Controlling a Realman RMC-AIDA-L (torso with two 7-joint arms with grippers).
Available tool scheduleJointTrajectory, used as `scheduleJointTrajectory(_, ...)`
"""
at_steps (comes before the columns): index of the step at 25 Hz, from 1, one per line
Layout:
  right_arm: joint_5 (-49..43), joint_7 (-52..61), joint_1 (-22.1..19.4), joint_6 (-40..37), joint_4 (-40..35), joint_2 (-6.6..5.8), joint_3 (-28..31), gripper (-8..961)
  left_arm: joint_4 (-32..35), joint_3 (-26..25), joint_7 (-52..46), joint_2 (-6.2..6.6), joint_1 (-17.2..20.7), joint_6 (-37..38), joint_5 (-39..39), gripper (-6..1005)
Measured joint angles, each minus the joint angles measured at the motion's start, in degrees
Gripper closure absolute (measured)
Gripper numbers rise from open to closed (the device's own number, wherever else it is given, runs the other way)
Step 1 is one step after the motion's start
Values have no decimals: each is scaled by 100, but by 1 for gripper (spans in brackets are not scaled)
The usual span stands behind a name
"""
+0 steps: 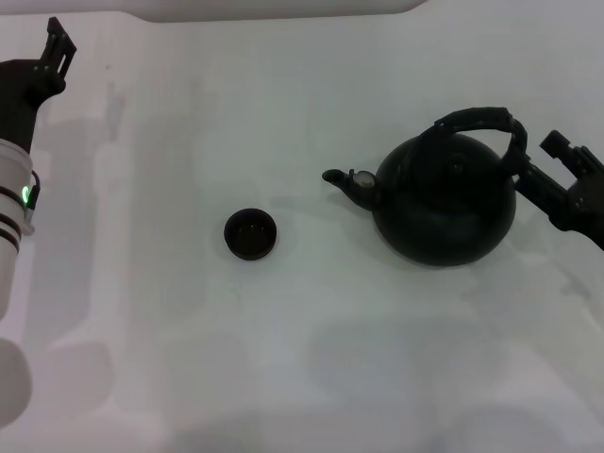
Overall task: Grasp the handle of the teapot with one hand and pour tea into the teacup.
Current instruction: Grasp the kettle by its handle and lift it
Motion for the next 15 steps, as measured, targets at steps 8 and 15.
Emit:
scheduleJointTrajectory(8, 148, -35, 150, 435, -201, 1, 48, 172, -29, 32, 0, 2, 38, -4, 2, 112)
scheduleJointTrajectory(15, 157, -39, 228, 641, -280, 2, 51, 173, -96, 76, 0, -5, 12, -4, 2, 111)
